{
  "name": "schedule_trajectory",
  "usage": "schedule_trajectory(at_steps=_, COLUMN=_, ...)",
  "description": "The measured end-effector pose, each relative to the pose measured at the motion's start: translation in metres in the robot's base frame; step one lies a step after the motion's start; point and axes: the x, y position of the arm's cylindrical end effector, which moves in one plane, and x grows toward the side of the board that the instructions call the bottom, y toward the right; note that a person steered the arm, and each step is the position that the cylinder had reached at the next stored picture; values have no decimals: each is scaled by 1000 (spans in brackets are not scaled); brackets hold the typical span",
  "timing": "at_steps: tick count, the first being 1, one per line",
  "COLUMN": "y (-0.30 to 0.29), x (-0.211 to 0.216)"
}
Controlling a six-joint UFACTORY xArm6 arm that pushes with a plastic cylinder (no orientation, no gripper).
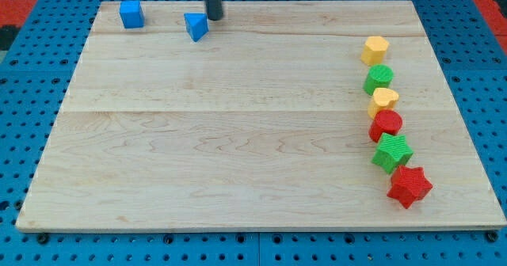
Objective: Point your arm towards the bottom center
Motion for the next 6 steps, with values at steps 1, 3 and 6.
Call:
schedule_trajectory(at_steps=1, y=-8, x=23)
schedule_trajectory(at_steps=3, y=-124, x=15)
schedule_trajectory(at_steps=6, y=-104, x=15)
